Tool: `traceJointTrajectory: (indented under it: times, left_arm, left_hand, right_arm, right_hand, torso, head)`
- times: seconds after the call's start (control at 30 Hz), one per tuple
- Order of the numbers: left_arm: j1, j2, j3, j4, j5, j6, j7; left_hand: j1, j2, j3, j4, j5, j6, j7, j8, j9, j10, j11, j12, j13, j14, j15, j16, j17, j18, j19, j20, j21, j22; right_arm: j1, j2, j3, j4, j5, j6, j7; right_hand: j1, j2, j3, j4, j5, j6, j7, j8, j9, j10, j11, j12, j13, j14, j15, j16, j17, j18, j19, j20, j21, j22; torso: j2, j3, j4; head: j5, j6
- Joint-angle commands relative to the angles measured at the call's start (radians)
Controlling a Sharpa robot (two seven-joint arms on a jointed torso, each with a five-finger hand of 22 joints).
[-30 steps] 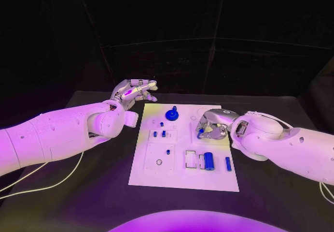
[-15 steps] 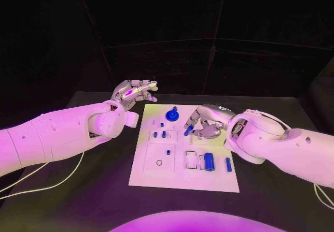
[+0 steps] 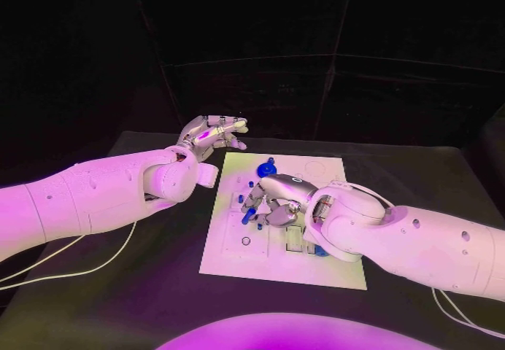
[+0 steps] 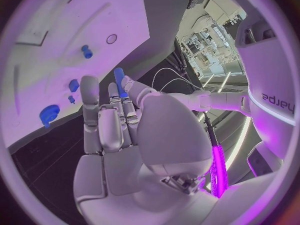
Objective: Assemble the parts on the task board
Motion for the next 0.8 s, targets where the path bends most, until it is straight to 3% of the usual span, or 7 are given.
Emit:
traceJointTrajectory:
  times: [0.03, 0.3, 0.67, 0.8]
  left_arm:
    - [0.002, 0.001, 0.000, 0.001, -0.008, 0.015, 0.004]
    - [0.002, 0.003, 0.000, 0.004, -0.008, 0.017, 0.004]
    - [0.002, 0.004, 0.000, 0.001, -0.008, 0.016, 0.004]
    - [0.002, 0.005, 0.000, 0.000, -0.008, 0.017, 0.004]
  left_hand:
    - [0.012, 0.002, 0.000, -0.008, 0.002, -0.007, 0.001, 0.005, 0.001, -0.008, 0.000, 0.006, 0.002, -0.007, 0.002, 0.005, -0.001, 0.005, -0.001, 0.004, -0.006, -0.001]
    - [0.012, 0.002, 0.000, -0.008, 0.002, -0.007, 0.001, 0.005, 0.001, -0.008, 0.000, 0.006, 0.002, -0.007, 0.002, 0.005, -0.001, 0.005, -0.001, 0.004, -0.006, -0.001]
    - [0.012, 0.002, 0.000, -0.008, 0.002, -0.007, 0.001, 0.005, 0.001, -0.008, 0.000, 0.006, 0.002, -0.007, 0.002, 0.005, -0.001, 0.005, -0.001, 0.004, -0.006, -0.001]
    - [0.012, 0.002, 0.000, -0.008, 0.002, -0.007, 0.001, 0.005, 0.001, -0.008, 0.000, 0.006, 0.002, -0.007, 0.002, 0.005, -0.001, 0.005, -0.001, 0.004, -0.006, -0.001]
  right_arm:
    - [-0.009, 0.021, -0.006, -0.017, -0.052, 0.043, 0.023]
    - [-0.021, 0.053, -0.026, -0.045, -0.125, 0.095, 0.003]
    - [-0.024, 0.056, -0.030, -0.054, -0.171, 0.134, -0.023]
    - [-0.024, 0.057, -0.030, -0.053, -0.175, 0.140, -0.027]
  right_hand:
    - [-0.004, -0.006, 0.008, 0.001, 0.004, -0.001, 0.006, -0.004, 0.000, 0.005, 0.004, -0.006, 0.000, 0.036, -0.001, 0.003, -0.002, -0.001, -0.009, 0.002, 0.005, -0.003]
    - [-0.006, -0.007, 0.009, 0.001, 0.003, -0.001, 0.006, -0.005, 0.001, 0.005, 0.005, -0.007, 0.001, 0.035, 0.000, 0.001, -0.004, -0.001, -0.011, 0.003, 0.004, -0.005]
    - [-0.009, -0.007, 0.012, 0.000, 0.003, 0.002, 0.005, -0.004, 0.001, 0.008, 0.004, -0.007, 0.001, 0.035, 0.000, 0.000, -0.006, 0.000, -0.013, 0.003, 0.003, -0.007]
    - [-0.009, -0.007, 0.012, 0.000, 0.003, 0.002, 0.005, -0.004, 0.001, 0.008, 0.004, -0.007, 0.001, 0.035, 0.000, 0.000, -0.006, 0.000, -0.013, 0.003, 0.003, -0.007]
  torso:
    - [0.000, 0.0005, -0.0030]
    - [-0.001, 0.0007, -0.0017]
    - [-0.001, 0.0010, -0.0046]
    - [0.000, 0.0010, -0.0017]
  head:
    - [0.010, -0.005]
    - [0.015, -0.010]
    - [0.018, -0.007]
    - [0.016, -0.005]
